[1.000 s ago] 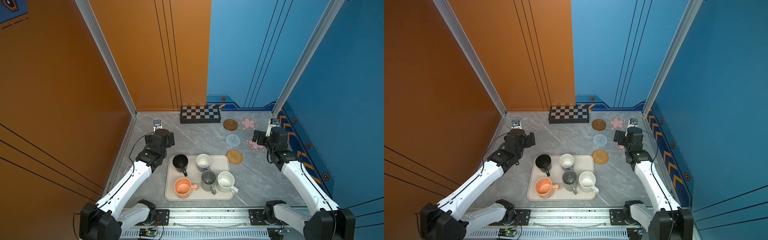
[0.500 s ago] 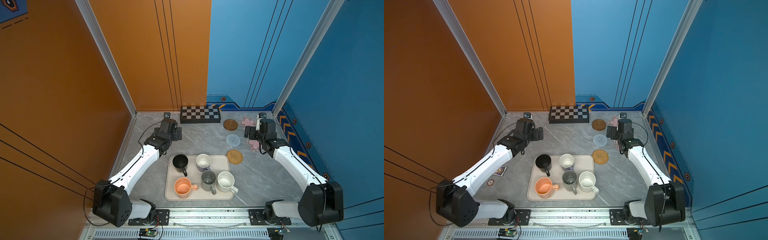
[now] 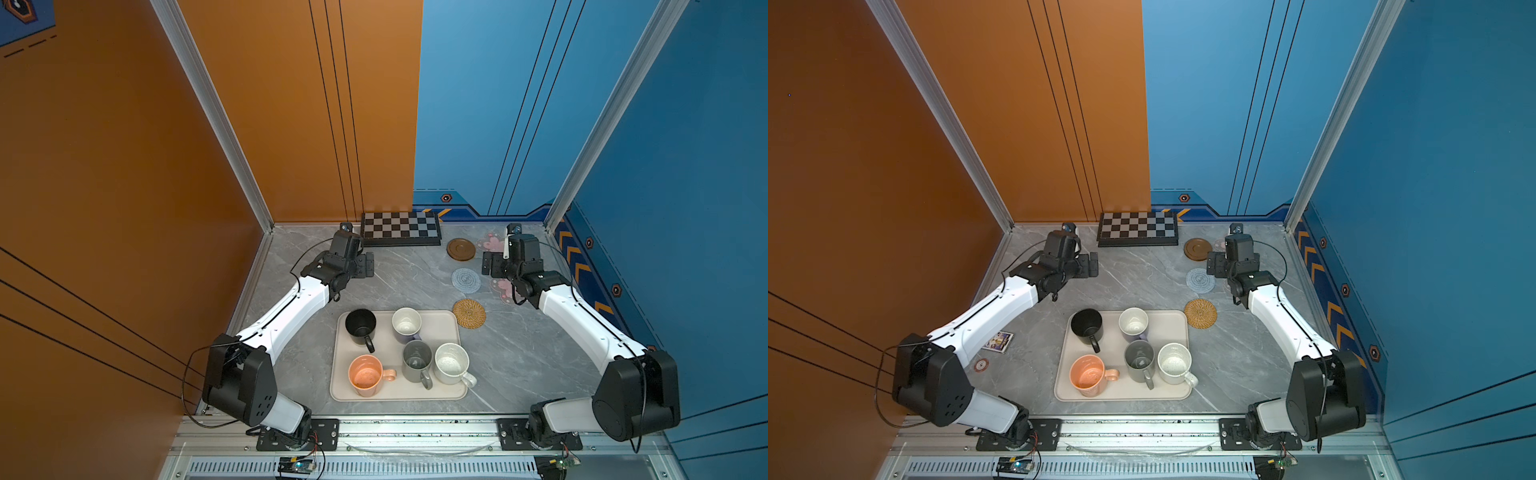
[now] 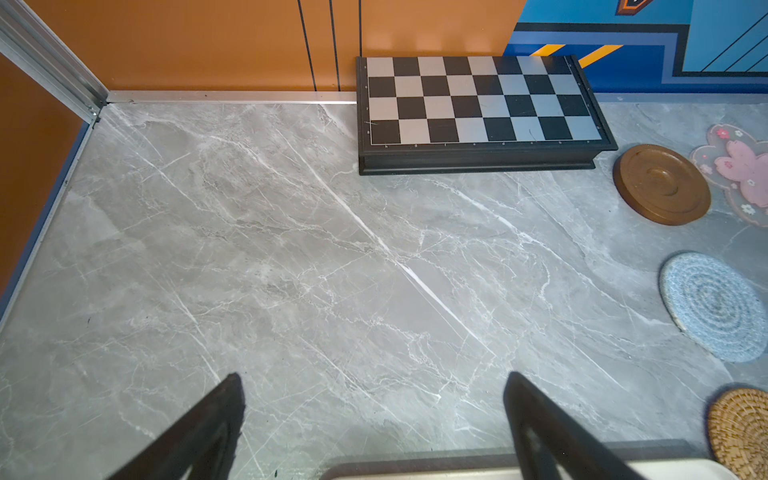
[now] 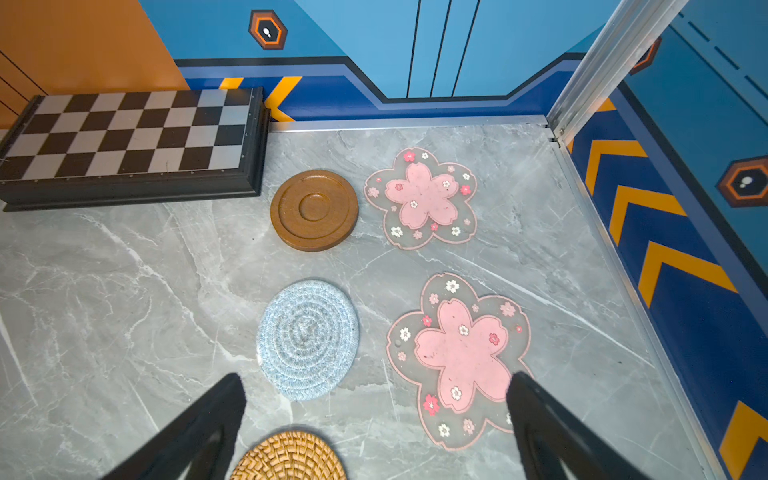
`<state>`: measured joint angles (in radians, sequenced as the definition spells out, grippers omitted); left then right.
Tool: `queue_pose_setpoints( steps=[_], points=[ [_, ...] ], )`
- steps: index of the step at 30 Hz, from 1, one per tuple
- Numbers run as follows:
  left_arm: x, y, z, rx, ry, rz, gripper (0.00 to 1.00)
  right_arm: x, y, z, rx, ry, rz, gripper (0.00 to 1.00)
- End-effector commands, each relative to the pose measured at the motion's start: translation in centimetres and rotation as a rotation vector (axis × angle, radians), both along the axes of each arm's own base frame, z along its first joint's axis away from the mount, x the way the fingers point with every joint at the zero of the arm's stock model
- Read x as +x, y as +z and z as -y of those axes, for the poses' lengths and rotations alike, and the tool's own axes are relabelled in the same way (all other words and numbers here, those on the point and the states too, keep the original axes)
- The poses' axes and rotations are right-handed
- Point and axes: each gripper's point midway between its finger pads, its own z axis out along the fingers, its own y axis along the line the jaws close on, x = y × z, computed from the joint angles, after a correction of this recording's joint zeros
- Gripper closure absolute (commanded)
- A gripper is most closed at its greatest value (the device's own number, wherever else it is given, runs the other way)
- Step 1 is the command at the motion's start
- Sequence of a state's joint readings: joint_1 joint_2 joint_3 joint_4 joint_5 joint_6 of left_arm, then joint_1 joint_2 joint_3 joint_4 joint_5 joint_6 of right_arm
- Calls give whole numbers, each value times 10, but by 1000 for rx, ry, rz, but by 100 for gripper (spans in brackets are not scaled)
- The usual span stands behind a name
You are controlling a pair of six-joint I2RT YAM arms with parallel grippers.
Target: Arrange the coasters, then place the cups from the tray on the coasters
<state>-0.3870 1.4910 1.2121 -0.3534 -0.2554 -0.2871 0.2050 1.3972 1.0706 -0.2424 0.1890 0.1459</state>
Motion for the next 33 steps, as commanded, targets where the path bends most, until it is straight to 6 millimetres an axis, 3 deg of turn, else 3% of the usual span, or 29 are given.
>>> queue_pose_setpoints(
  steps=[1,7,15,24,29,33],
  points=[
    [-1,14,11,-39,-25,15,2,-12,-1,6,-27,-12,-27,0],
    [-1,17,18,-58,-46,15,2,-24,-14,3,-40,22,-97,2],
    [-2,25,25,-90,-54,14,2,-26,-7,5,-55,44,-95,3],
    [-2,25,31,-108,-57,10,2,-38,-43,-4,29,43,-220,14],
    [1,26,34,-111,-67,9,2,-50,-68,-12,83,35,-312,25],
    [2,24,37,-111,-74,1,1,-63,-93,-17,88,-12,-409,53]
  ],
)
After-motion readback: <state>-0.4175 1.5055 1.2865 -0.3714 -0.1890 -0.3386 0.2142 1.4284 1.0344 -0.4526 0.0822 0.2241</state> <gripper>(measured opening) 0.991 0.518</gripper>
